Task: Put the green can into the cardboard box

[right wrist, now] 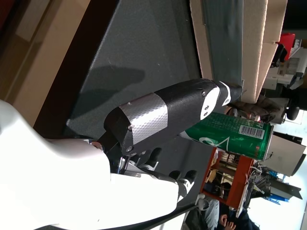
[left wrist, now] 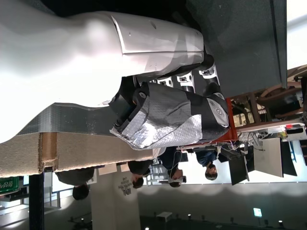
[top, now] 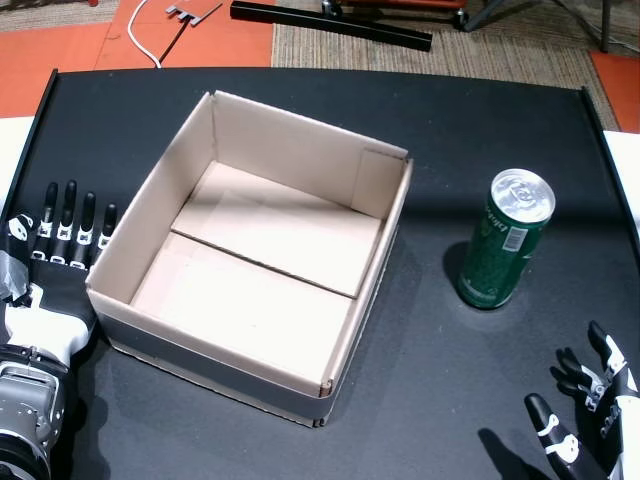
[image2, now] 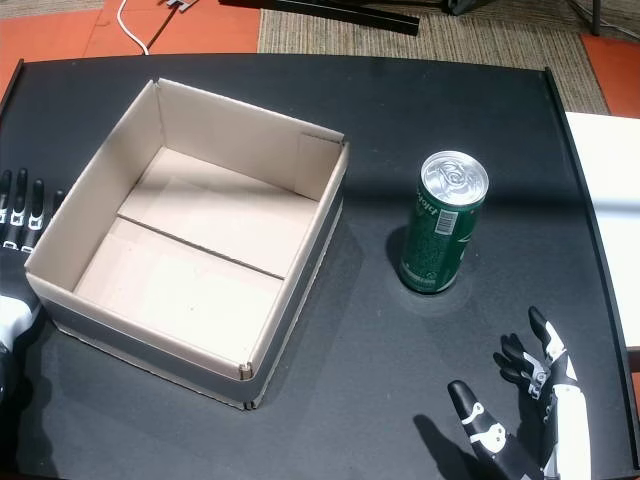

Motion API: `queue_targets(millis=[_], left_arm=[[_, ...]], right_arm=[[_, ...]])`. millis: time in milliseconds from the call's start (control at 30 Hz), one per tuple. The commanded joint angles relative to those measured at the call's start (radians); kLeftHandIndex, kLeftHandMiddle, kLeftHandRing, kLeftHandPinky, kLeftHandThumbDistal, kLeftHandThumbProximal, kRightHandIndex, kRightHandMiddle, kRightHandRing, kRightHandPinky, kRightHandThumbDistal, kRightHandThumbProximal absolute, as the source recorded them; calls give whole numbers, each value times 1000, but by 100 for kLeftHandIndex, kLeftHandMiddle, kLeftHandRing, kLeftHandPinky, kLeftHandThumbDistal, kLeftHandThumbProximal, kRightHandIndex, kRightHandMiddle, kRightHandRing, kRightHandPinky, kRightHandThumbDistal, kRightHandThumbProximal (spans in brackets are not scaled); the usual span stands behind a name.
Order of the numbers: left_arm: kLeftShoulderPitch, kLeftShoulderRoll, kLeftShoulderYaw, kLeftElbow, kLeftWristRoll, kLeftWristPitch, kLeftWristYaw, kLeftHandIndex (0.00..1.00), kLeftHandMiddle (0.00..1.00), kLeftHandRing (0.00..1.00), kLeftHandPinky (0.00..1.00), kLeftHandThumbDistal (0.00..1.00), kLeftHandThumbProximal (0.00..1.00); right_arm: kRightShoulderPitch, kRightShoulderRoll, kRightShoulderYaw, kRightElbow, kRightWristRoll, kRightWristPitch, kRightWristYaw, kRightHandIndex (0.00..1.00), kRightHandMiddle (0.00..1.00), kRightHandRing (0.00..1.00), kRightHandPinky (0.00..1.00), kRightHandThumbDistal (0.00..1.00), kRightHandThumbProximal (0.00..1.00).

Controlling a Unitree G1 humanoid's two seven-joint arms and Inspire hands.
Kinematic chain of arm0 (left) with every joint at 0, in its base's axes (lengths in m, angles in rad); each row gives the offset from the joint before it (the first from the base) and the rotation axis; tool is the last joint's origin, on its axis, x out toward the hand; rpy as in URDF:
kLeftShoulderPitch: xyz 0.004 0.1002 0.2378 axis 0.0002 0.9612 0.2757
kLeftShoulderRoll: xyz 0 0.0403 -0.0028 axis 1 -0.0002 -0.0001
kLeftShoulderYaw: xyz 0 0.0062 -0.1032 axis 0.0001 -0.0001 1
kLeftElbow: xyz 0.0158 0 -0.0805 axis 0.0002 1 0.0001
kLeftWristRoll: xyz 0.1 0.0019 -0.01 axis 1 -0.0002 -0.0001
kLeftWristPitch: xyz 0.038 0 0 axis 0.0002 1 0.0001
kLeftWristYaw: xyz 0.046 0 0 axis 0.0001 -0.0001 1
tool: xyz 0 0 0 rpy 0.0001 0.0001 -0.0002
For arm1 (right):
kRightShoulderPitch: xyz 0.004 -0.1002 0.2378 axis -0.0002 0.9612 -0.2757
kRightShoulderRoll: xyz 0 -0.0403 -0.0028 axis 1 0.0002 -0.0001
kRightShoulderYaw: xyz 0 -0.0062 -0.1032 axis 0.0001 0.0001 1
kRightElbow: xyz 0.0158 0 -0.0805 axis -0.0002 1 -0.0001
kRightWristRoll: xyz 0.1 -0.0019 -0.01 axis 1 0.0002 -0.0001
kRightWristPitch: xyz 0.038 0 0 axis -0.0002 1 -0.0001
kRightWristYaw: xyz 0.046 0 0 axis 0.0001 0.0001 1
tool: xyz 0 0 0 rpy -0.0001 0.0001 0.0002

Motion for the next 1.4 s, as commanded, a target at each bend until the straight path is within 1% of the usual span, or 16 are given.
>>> queue_targets(millis=[0, 133, 200, 300, 400, 467, 533, 633, 767, 833, 900, 967, 1033, 1200, 1300, 1367], left_arm=[[72, -12, -2, 38, 20, 7, 43, 52, 51, 62, 73, 0, 50], [72, -13, -8, 36, 28, 1, 42, 54, 51, 61, 75, 0, 56], [72, -12, -8, 36, 26, 2, 44, 52, 49, 59, 73, 0, 56], [71, -11, -8, 36, 24, 3, 46, 53, 50, 61, 75, 0, 56], [72, -10, -9, 36, 25, 3, 43, 51, 48, 59, 73, 0, 54], [74, -10, -7, 37, 24, 3, 39, 52, 49, 60, 71, 0, 52], [72, -10, -7, 37, 23, 5, 42, 54, 50, 60, 72, 0, 53], [71, -11, -9, 36, 24, 3, 42, 53, 50, 60, 74, 0, 55], [69, -9, -10, 36, 25, 4, 40, 53, 49, 58, 75, 0, 58], [70, -8, -11, 36, 27, 2, 38, 52, 49, 59, 74, 0, 59], [70, -7, -12, 36, 27, 4, 36, 52, 49, 59, 74, 0, 61], [69, -8, -12, 36, 26, 4, 40, 53, 50, 60, 73, 0, 59], [68, -11, -8, 35, 21, 3, 37, 54, 51, 61, 72, 0, 54], [70, -11, -11, 35, 25, 0, 34, 51, 49, 59, 74, 0, 56], [68, -10, -7, 36, 19, 11, 42, 49, 48, 59, 73, 0, 56], [69, -9, -13, 35, 27, 7, 33, 52, 50, 61, 77, 0, 57]], right_arm=[[7, -5, 1, 15, 3, 17, 6, 81, 83, 91, 98, 98, 63], [13, 5, -6, 12, 19, 17, 20, 81, 83, 90, 97, 100, 64], [13, 6, -7, 12, 18, 16, 17, 80, 83, 90, 96, 100, 64], [13, 5, -4, 12, 9, 16, 5, 80, 83, 90, 97, 100, 66], [13, 3, 0, 11, 4, 20, -2, 80, 83, 90, 97, 100, 67], [13, 2, 0, 10, 8, 20, 2, 81, 83, 91, 97, 100, 68], [11, 15, -13, 9, 59, 21, 58, 83, 84, 91, 97, 100, 62], [9, 36, -38, 3, 139, 26, 142, 83, 82, 90, 98, 100, 60], [-7, 45, -68, -3, 201, 38, 211, 83, 83, 90, 98, 100, 61], [-13, 45, -77, -5, 213, 45, 224, 83, 83, 90, 98, 100, 62], [-19, 46, -89, -8, 231, 58, 252, 84, 83, 90, 98, 100, 59], [-27, 45, -99, -9, 242, 70, 271, 84, 83, 90, 99, 100, 60], [-36, 41, -105, -11, 251, 78, 286, 83, 84, 91, 100, 100, 60], [-57, 32, -121, -21, 263, 93, 312, 83, 84, 90, 99, 100, 58], [-68, 30, -129, -34, 284, 95, 362, 82, 84, 90, 100, 100, 62], [-76, 19, -122, -41, 278, 84, 382, 82, 85, 91, 100, 100, 64]])
